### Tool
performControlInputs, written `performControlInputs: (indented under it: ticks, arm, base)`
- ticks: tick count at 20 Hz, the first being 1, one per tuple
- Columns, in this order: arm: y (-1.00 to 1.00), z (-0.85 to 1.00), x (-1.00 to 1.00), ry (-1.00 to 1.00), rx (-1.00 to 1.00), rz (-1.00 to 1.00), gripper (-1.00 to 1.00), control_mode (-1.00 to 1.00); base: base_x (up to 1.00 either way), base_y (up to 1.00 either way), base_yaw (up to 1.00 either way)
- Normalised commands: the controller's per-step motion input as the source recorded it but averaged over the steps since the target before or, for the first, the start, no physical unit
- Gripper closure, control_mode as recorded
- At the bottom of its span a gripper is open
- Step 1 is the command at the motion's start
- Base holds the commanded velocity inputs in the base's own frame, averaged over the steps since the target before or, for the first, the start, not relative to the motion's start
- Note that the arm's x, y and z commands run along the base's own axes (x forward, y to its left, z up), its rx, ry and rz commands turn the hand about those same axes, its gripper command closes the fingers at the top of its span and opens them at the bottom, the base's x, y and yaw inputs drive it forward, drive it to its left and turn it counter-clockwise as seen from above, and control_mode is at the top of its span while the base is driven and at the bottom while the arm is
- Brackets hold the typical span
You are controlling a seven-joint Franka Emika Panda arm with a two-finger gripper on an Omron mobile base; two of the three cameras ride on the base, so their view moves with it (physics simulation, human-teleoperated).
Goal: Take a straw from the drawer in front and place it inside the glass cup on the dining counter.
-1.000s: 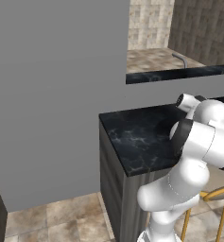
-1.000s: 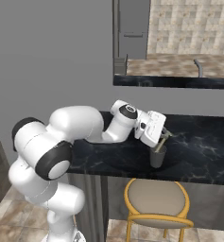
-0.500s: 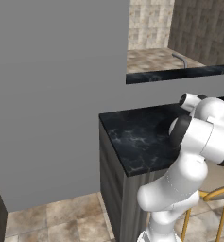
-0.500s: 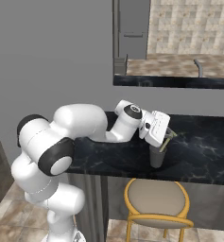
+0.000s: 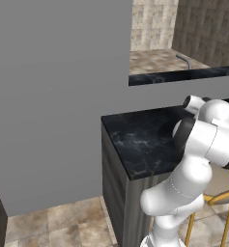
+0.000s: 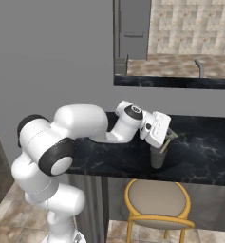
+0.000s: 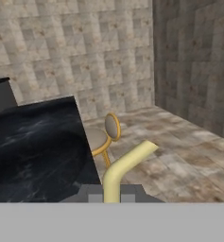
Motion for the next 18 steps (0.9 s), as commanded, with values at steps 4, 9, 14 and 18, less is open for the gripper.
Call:
performControlInputs:
  ticks: [4, 9, 14, 18]
  arm:
    - [0.06, -0.16, 0.06, 0.00, -0.01, 0.00, 1.00, -1.00]
    - [0.08, -0.04, 0.16, 0.00, -0.01, 0.00, 1.00, -1.00]
    - [0.08, 0.00, 0.15, 0.00, -0.02, 0.00, 1.00, -1.00]
    - [0.10, 0.00, 0.03, 0.00, -0.02, 0.00, 1.00, -1.00]
  base:
    - [0.00, 0.00, 0.00]
    - [0.00, 0.00, 0.00]
    - [0.00, 0.00, 0.00]
    - [0.00, 0.00, 0.00]
